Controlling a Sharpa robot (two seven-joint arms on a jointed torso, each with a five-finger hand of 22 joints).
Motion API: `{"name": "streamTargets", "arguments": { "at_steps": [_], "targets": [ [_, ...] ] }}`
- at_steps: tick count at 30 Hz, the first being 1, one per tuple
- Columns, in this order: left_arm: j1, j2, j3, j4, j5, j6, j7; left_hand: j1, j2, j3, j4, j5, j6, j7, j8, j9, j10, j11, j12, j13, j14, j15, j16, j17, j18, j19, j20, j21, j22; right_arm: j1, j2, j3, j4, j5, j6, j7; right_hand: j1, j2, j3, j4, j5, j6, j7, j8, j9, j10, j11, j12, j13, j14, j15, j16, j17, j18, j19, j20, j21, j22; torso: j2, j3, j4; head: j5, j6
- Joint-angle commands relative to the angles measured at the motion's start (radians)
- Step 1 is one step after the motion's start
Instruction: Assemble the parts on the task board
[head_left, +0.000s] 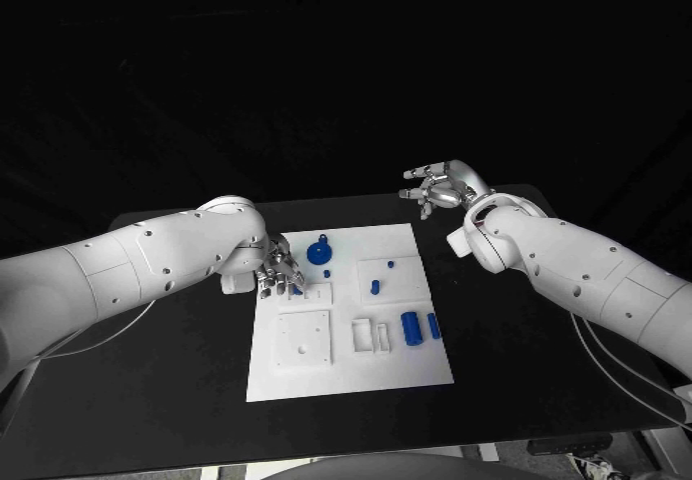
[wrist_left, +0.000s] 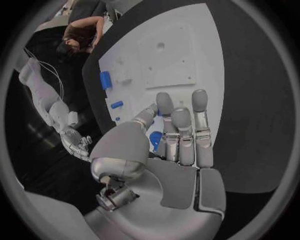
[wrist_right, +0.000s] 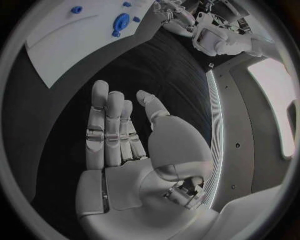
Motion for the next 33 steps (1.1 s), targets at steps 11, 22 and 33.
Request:
{"name": "streamTargets", "arguments": {
  "at_steps": [11,22,33],
  "targets": [
    [0.002,0.029,-0.001,-0.011,-0.016,-0.004,-0.011,0.01,0.036,0.107,-0.09,0.004,-0.013,0.001,0.013,0.084,-0.012,0.0,0.015,0.001,-0.009,0.0,0.007,-0.006,0.003,-0.004,0.003,0.003,0.02,0.0,0.004,0.001,0.001,-0.011,0.011,0.001,-0.005,-0.006,0.011,0.0,0.008,-0.006,-0.002,-0.005,-0.001,-0.007,0.001,-0.004,-0.002,-0.007,-0.003,-0.005,-0.001,0.004,-0.007,0.001,0.005,0.003,-0.001,-0.0013,0.0013,-0.005,0.0],
    [-0.002,0.042,-0.004,-0.017,-0.03,-0.046,-0.019,0.01,0.034,0.11,-0.096,0.009,-0.008,-0.001,0.018,0.078,-0.006,-0.002,0.018,-0.001,-0.003,-0.002,0.01,-0.008,0.003,0.0,0.001,0.006,0.02,0.0,0.005,0.001,0.001,-0.012,0.01,0.002,-0.006,-0.009,0.017,-0.001,0.012,-0.005,-0.002,-0.005,-0.001,-0.007,0.001,-0.005,-0.002,-0.007,-0.003,-0.005,-0.001,0.004,-0.008,0.001,0.005,0.005,0.0,-0.0005,0.0022,-0.007,-0.001],
    [-0.014,0.052,-0.005,-0.03,-0.031,-0.05,-0.021,0.008,0.034,0.112,-0.1,0.011,-0.006,-0.001,0.019,0.075,-0.004,-0.003,0.019,-0.003,-0.002,-0.002,0.011,-0.009,0.003,0.001,0.0,0.008,0.02,0.0,0.007,0.001,0.003,-0.017,0.01,0.002,-0.006,-0.009,0.017,-0.001,0.012,-0.005,-0.002,-0.005,-0.001,-0.007,0.001,-0.005,-0.002,-0.007,-0.003,-0.005,-0.001,0.004,-0.008,0.001,0.005,0.005,-0.001,-0.0009,0.0013,-0.009,-0.008]
  ]
}}
